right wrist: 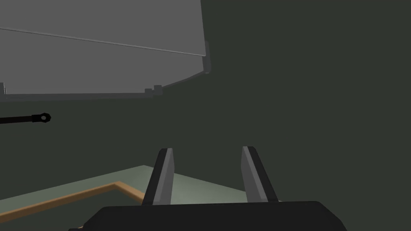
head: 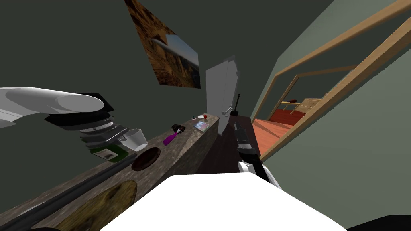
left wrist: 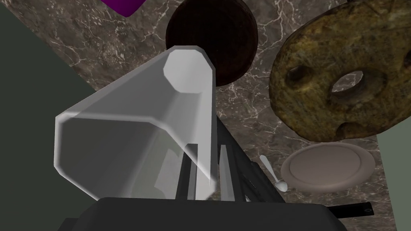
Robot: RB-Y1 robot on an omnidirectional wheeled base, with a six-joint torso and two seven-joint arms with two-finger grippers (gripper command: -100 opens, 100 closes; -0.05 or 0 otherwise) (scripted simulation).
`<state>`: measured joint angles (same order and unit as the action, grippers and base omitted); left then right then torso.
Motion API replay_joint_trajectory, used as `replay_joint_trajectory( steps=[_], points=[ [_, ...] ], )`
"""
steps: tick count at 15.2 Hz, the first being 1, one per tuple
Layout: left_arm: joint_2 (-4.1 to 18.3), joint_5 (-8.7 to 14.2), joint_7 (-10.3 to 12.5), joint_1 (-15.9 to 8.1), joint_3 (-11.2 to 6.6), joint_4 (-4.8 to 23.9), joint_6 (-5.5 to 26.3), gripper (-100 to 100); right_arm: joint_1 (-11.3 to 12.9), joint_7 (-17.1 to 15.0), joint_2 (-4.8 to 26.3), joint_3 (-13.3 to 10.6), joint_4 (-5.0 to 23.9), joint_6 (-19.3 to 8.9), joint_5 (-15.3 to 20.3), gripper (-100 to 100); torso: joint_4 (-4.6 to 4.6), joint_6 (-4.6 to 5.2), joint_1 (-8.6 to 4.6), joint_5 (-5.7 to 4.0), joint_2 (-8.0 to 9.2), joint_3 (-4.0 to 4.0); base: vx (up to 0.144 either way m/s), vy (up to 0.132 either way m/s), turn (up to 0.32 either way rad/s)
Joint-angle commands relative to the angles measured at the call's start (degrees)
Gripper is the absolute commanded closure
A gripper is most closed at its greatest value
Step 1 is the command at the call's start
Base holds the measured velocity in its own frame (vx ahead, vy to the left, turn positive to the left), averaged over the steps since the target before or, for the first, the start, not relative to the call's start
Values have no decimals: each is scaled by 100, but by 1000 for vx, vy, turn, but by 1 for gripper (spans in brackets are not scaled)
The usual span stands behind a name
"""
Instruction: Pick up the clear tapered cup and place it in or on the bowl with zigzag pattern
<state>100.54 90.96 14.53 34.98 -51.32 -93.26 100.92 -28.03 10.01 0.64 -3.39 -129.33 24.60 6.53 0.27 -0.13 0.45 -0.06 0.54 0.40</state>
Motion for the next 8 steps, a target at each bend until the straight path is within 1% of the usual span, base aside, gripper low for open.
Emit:
replay_joint_trajectory(
  steps=[1, 5, 6, 8],
  points=[
    [0, 0, 0, 0, 0, 0, 0, -100, 0, 0, 0, 0, 0, 0, 0, 0, 0, 0, 0, 0, 0, 0, -23, 35, -5],
    [-3, -1, 0, 1, 1, 0, 2, -100, -1, 0, -1, -1, 0, 0, 0, 0, -10, 3, -47, -12, -37, -23, -2, 3, 0],
    [171, 170, 104, -36, -185, -13, 205, -100, -1, 0, -1, -1, -1, 0, 0, 0, -11, 3, -50, -13, -40, -24, 24, 20, 94],
    [288, 284, 173, -61, -309, -22, 340, -100, -2, 0, -1, 0, -1, 1, 0, 0, -12, 6, -51, -18, -55, -32, 47, 47, 127]
  ],
)
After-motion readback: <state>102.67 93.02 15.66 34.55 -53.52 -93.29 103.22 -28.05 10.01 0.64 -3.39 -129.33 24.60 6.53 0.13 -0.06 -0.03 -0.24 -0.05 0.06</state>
